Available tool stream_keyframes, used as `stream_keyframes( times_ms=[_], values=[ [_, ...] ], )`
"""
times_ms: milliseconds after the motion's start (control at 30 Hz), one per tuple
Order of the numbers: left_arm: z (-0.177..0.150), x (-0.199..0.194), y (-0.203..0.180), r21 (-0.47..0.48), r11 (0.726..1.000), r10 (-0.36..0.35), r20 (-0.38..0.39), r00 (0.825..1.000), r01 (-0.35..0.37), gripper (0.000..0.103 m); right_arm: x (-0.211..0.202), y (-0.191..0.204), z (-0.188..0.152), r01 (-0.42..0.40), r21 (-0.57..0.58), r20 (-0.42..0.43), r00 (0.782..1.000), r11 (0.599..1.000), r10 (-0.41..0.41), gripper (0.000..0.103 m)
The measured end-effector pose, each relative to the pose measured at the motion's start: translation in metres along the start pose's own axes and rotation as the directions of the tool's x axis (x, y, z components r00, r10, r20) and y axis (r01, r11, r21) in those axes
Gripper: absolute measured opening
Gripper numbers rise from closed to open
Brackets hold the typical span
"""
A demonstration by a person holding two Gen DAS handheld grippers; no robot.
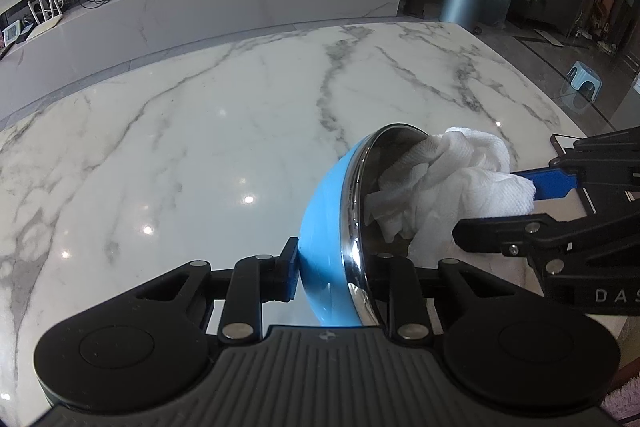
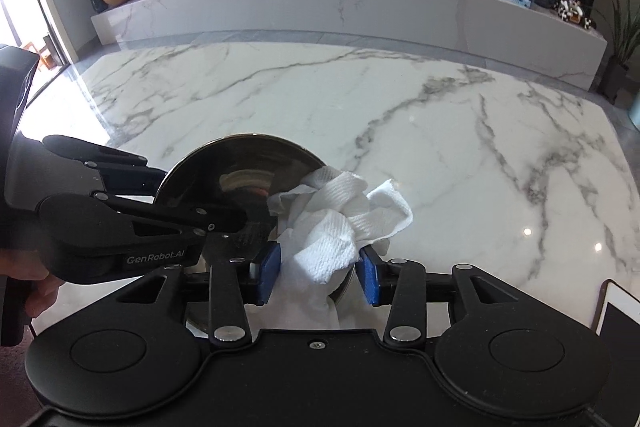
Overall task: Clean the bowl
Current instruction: 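Hold the bowl tilted with the left gripper while the right wipes its inside with the towel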
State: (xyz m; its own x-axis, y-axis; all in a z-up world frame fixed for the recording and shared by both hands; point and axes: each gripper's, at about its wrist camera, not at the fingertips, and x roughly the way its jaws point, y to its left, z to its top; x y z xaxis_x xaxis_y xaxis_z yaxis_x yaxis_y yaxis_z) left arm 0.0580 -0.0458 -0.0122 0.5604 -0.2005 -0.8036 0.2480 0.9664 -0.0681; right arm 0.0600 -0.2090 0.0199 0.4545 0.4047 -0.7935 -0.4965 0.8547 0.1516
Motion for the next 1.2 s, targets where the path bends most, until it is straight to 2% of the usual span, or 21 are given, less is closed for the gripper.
stream_keyframes(
  times_ms=[33, 100, 200, 300, 633, 733, 1000, 1200],
  values=[
    [0.000, 0.000, 0.000, 0.000, 1.000, 0.001, 0.001, 1.000, -0.001, 0.023, 0.002, 0.000, 0.000, 0.003, -0.003, 0.004, 1.000, 1.000, -0.003, 0.025],
    [0.000, 0.000, 0.001, 0.001, 1.000, 0.001, 0.003, 1.000, -0.001, 0.023, 0.007, 0.000, 0.001, 0.014, -0.006, 0.002, 1.000, 1.000, -0.014, 0.014],
    [0.000, 0.000, 0.001, 0.003, 1.000, -0.001, 0.005, 1.000, 0.001, 0.023, 0.015, -0.001, 0.001, 0.029, 0.008, -0.012, 1.000, 1.000, -0.029, 0.008],
    [-0.001, -0.001, 0.000, 0.009, 1.000, -0.002, 0.007, 1.000, 0.002, 0.023, 0.023, -0.002, 0.000, 0.043, 0.004, -0.030, 0.999, 0.999, -0.043, 0.007],
    [-0.001, -0.001, -0.003, 0.014, 1.000, 0.004, 0.012, 1.000, -0.004, 0.023, 0.040, 0.000, -0.006, 0.021, 0.043, -0.095, 0.995, 0.999, -0.017, 0.006],
    [-0.001, -0.001, -0.004, 0.017, 1.000, 0.009, 0.013, 1.000, -0.009, 0.023, 0.041, -0.001, -0.007, -0.006, 0.072, -0.108, 0.994, 0.997, 0.014, 0.007],
    [-0.001, -0.002, -0.004, 0.019, 1.000, 0.002, 0.014, 1.000, -0.003, 0.023, 0.044, 0.005, -0.009, -0.158, 0.149, -0.148, 0.972, 0.976, 0.180, 0.007],
    [0.000, -0.002, -0.005, 0.029, 1.000, 0.002, 0.014, 1.000, -0.003, 0.023, 0.045, 0.013, -0.010, -0.144, 0.110, -0.164, 0.973, 0.983, 0.161, 0.007]
  ],
)
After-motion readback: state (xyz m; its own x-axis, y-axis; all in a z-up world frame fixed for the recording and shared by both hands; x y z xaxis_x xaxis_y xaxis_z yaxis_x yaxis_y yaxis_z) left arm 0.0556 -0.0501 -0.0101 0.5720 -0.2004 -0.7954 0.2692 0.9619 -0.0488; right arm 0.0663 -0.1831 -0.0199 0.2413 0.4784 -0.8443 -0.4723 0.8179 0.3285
